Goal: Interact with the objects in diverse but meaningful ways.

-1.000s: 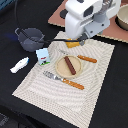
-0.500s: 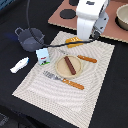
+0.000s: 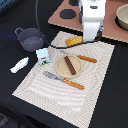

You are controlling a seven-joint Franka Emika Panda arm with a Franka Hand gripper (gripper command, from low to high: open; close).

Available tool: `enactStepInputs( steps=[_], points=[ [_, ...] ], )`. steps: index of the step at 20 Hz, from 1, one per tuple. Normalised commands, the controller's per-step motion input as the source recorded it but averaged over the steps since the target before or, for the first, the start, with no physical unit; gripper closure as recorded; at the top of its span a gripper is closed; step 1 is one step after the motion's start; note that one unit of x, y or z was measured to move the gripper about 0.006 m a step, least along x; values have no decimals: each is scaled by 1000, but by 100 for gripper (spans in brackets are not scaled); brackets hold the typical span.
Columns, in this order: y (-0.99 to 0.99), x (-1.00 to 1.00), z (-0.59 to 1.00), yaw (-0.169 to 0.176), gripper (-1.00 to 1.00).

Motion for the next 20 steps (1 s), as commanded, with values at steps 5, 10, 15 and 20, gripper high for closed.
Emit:
enactStepInputs(
  steps=[5, 10, 15, 20],
  points=[
    [445, -441, -255, 139, -100],
    [226, -140, -313, 76, -100],
    [30, -3, -337, 48, -100],
    [7, -35, -393, 44, -100]
  ],
)
